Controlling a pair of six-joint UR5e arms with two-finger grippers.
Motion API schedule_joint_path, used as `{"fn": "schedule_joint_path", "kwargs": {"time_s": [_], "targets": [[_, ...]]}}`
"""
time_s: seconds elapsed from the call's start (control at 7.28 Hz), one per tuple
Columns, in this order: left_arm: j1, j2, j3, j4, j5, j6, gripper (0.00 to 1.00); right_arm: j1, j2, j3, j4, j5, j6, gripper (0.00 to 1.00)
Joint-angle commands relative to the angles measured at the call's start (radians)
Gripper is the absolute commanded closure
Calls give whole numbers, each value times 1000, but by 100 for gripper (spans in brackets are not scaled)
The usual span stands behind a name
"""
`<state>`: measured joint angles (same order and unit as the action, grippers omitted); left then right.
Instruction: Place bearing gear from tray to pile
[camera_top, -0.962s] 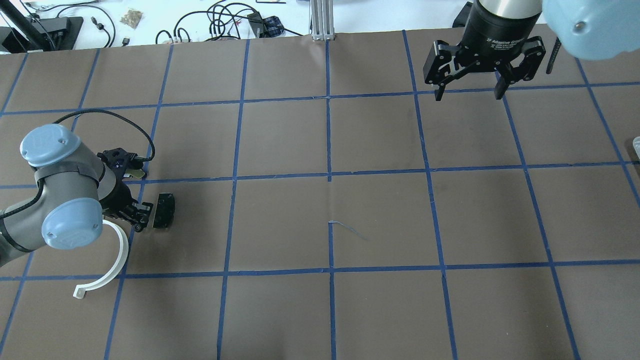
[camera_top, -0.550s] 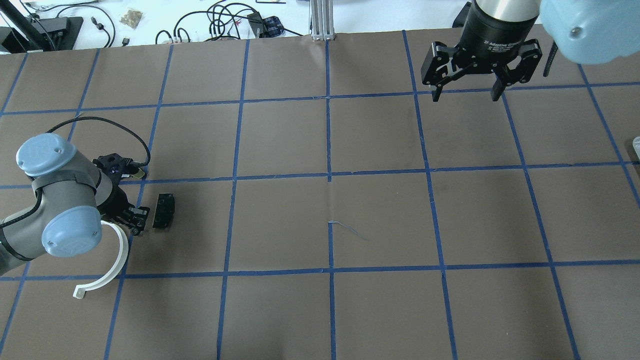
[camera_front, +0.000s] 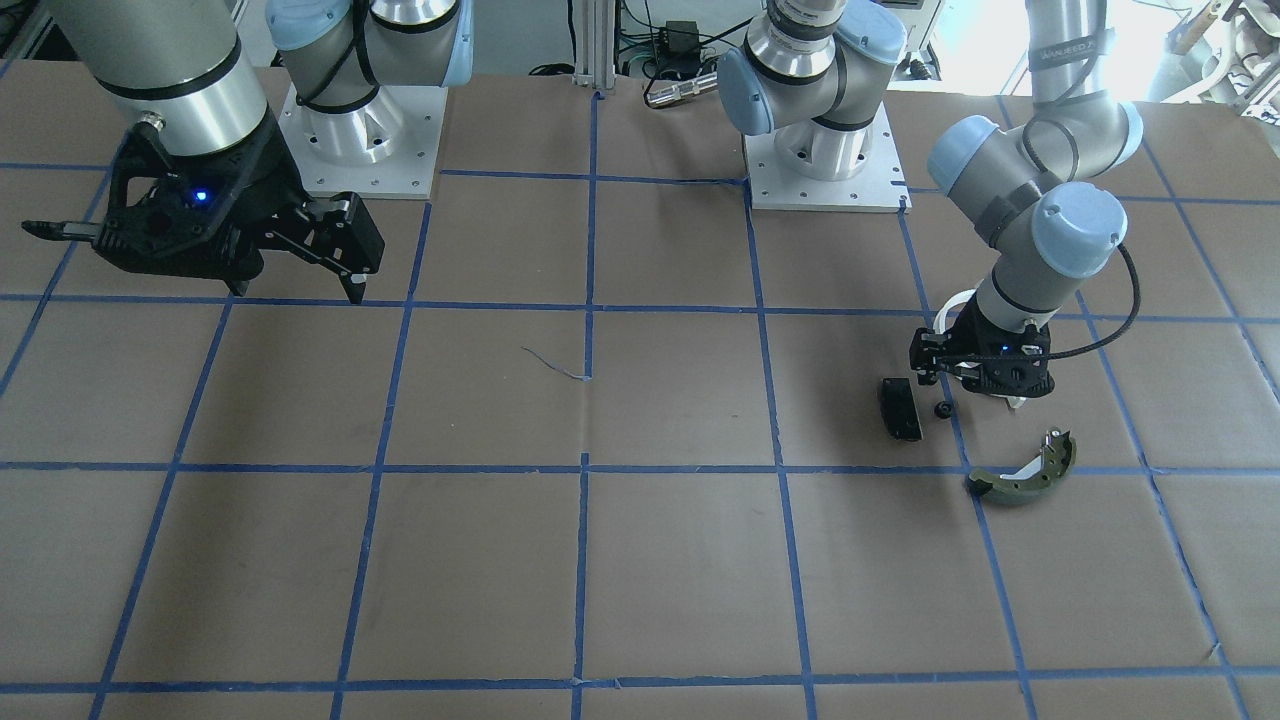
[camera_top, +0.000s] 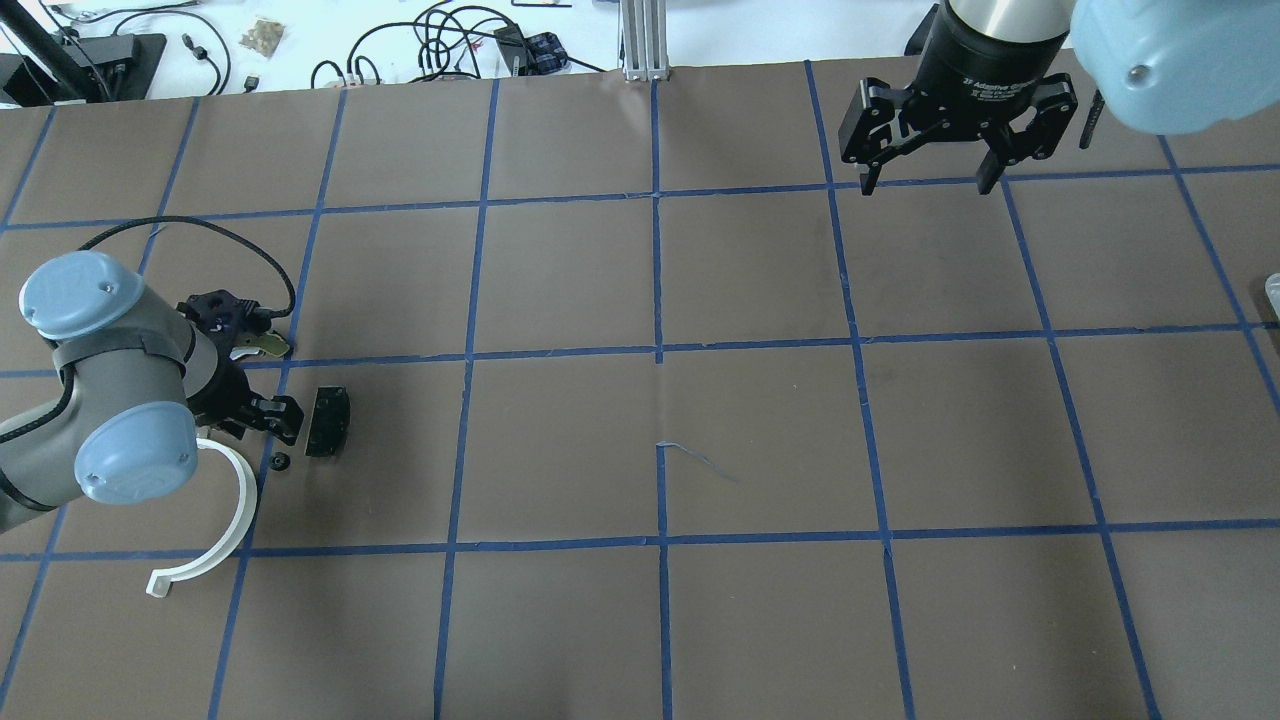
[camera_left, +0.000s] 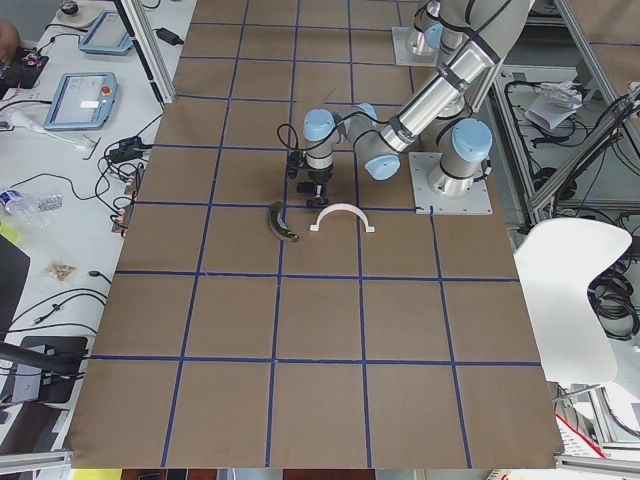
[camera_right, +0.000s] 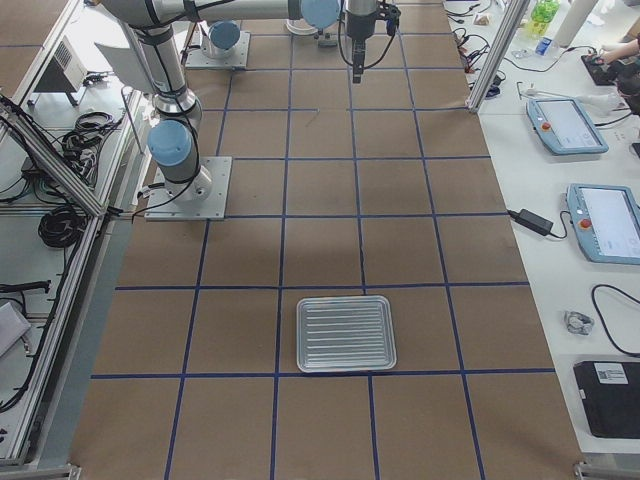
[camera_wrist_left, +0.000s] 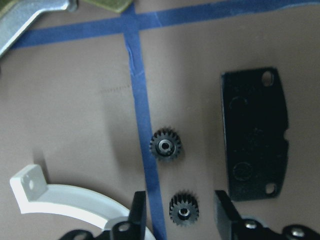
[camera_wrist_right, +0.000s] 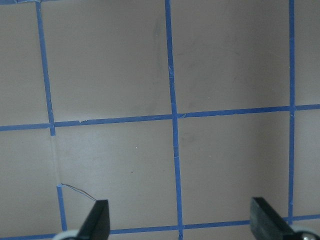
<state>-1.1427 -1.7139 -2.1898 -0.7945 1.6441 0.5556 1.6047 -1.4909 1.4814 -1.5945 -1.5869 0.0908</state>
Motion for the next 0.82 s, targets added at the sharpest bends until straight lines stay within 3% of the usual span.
{"fn": "schedule_joint_path", "kwargs": {"time_s": [0.0, 0.41, 0.69], "targets": [[-87, 54, 181, -238, 6, -44, 0, -3, 0, 0, -1, -2, 0, 0], [-275, 100, 497, -626, 2, -291, 0, -3, -6, -1, 16, -8, 7, 0], [-424, 157, 591, -774, -4, -443, 0, -5, -9, -15, 16, -8, -2, 0]]}}
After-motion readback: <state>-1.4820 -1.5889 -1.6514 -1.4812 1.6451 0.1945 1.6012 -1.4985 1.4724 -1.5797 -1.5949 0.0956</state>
